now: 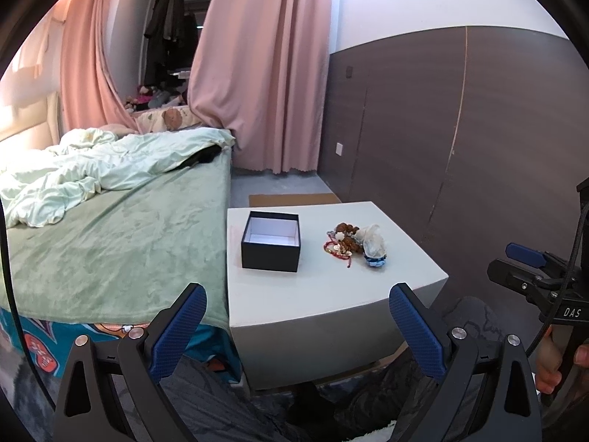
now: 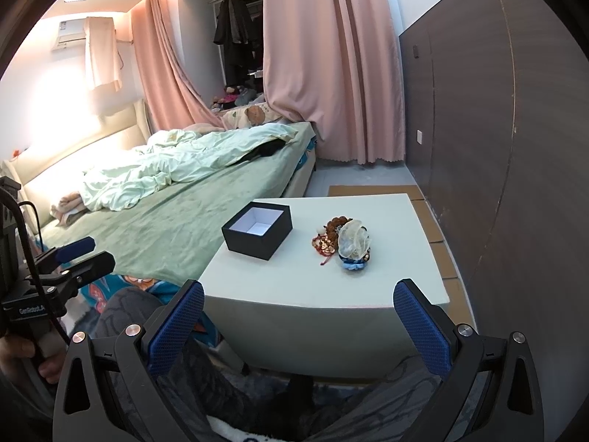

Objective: Organize jewelry

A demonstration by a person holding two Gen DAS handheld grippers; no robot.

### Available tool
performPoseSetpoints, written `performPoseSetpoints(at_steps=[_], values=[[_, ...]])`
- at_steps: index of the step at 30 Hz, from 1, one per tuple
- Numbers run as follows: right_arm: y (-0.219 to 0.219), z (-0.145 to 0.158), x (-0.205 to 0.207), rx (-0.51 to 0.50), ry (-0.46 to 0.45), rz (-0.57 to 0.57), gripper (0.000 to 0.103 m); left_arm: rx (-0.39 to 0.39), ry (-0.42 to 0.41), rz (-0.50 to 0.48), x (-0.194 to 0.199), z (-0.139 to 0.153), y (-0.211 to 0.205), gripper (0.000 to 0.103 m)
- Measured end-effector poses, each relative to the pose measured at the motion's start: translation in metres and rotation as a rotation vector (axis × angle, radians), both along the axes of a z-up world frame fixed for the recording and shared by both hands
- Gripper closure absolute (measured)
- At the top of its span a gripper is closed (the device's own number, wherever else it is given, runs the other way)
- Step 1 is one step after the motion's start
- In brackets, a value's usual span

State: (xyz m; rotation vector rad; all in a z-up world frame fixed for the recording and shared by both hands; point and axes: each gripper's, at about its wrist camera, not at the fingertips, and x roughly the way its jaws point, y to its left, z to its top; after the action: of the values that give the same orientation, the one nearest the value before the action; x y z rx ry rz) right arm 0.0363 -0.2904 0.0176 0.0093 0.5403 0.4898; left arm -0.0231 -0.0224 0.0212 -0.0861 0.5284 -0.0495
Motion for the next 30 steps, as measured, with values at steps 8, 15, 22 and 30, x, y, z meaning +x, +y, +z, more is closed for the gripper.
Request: performPoseSetpoints(at_steps=[8,15,22,30], values=[[-0.006,0.009,-0.003,0.007,0.020,-0.037,0.000,-0.002,-0.001,-0.031,0.002,0.008,-0.002,0.003],[-0.016,0.024,0.018,0.068,0.107,-0.040,0.000,-0.007,0.017,-0.047,0.009,0.017,-0.003,0.003],[-0.035,0.025,0.064,0.232,0.226,-0.047,0.000,0.020,0.038,-0.085,0.041,0.037,-0.016,0.013],[-0.039,0.005,0.135,0.265,0.329,-0.080,0.012,-0.028,0.101,-0.113,0.099,0.038,-0.019,0.032]])
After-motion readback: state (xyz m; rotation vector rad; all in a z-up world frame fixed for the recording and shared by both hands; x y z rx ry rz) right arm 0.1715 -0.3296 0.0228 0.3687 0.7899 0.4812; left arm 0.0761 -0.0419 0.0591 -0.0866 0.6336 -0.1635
